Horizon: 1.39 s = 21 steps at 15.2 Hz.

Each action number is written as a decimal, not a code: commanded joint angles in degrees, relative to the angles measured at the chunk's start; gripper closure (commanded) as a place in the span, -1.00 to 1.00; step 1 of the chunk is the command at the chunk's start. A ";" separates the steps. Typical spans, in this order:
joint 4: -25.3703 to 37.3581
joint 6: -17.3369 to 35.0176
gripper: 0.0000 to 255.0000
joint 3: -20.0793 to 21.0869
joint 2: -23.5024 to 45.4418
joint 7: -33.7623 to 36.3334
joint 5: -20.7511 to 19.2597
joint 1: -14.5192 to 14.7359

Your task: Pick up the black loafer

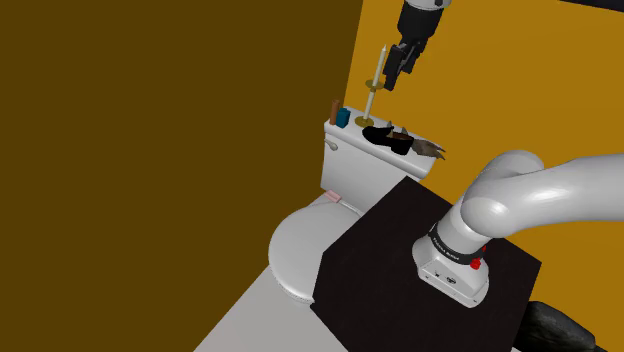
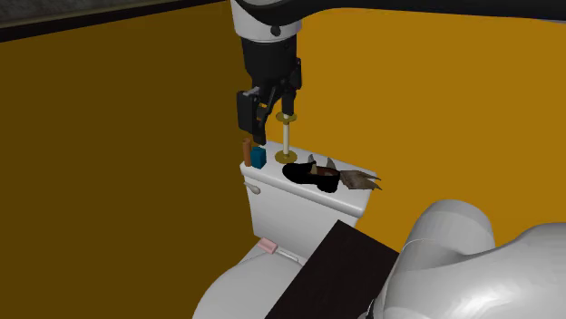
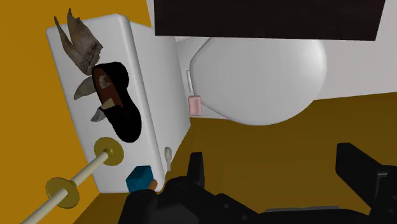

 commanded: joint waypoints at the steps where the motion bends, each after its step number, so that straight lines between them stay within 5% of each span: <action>1: 0.00 0.00 -1.00 0.00 0.00 0.00 0.00 0.00; 11: -9.95 16.91 -1.00 -8.06 5.90 -4.23 -5.68 -4.57; 21: -12.76 35.17 -1.00 -16.60 19.93 -8.28 -10.04 -8.98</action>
